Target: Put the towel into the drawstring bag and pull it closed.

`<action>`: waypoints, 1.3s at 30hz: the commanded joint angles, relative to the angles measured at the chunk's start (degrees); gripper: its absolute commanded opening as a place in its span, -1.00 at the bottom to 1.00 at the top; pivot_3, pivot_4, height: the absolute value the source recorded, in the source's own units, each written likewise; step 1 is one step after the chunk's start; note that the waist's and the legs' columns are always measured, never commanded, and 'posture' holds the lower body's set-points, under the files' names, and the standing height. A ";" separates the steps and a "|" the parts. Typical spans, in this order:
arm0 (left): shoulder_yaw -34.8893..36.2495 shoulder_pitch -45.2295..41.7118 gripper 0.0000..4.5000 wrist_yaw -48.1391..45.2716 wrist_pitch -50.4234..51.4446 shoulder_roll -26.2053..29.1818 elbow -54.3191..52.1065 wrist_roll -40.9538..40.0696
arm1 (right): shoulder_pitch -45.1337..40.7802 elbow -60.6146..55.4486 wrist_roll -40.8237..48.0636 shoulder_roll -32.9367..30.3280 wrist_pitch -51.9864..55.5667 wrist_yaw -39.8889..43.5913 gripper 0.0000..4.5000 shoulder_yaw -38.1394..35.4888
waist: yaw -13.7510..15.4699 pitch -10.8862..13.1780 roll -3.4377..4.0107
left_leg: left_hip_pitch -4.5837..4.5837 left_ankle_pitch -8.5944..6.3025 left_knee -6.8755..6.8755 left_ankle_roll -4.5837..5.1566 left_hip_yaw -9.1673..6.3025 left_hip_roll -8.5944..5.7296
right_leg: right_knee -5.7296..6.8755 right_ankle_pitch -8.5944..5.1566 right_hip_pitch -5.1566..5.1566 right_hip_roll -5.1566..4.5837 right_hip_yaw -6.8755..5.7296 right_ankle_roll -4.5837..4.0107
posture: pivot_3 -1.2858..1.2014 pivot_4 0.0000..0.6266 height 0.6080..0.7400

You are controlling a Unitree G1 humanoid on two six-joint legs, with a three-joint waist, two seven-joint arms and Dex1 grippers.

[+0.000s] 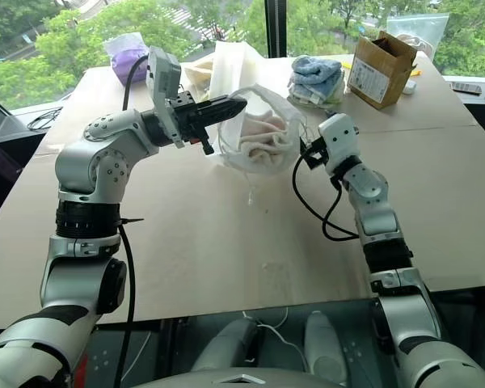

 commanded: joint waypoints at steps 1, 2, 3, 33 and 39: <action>0.79 -0.30 -1.00 -0.04 -1.54 0.19 -1.14 0.14 | 0.66 -5.91 -0.77 -0.38 -0.74 0.41 0.74 0.96 | -0.06 0.00 0.00 | 0.00 0.00 0.00 -0.01 0.00 0.01 | 0.00 0.00 0.00 0.00 0.01 0.00 | 0.03 -0.52 1.00; 0.67 -0.30 -1.00 -0.03 -1.71 0.07 -0.90 0.33 | 0.84 -6.46 -1.02 -0.39 -0.48 0.28 0.54 1.03 | -0.06 0.00 0.00 | 0.00 0.01 0.00 -0.01 0.01 0.01 | 0.01 0.00 0.00 0.00 0.01 0.00 | 0.03 -0.52 1.00; 0.58 -0.32 -1.00 -0.07 -1.85 0.02 -0.71 0.48 | 0.94 -6.81 -1.26 -0.43 -0.26 0.10 0.41 1.12 | -0.02 0.00 0.00 | 0.00 0.01 0.00 -0.01 0.01 0.01 | 0.01 0.00 0.00 0.01 0.01 0.00 | 0.03 -0.52 1.00; 4.25 -5.95 -1.00 7.72 1.74 -2.23 -0.31 -3.33 | -11.24 -23.32 10.49 -4.17 23.18 -3.70 -0.98 -9.46 | 0.12 0.02 0.00 | -0.15 0.01 0.00 0.00 0.14 0.01 | 0.11 0.01 -0.23 -0.07 0.03 -0.02 | 0.03 -0.52 1.00; 3.80 -10.20 -1.00 5.68 -1.70 -2.42 5.04 -1.45 | -13.35 -25.67 12.89 -3.16 25.12 -4.53 -0.98 -9.87 | 0.24 0.03 0.00 | -0.13 0.01 0.01 0.00 0.13 0.01 | 0.04 0.01 -0.17 -0.08 0.00 -0.02 | 0.03 -0.52 1.00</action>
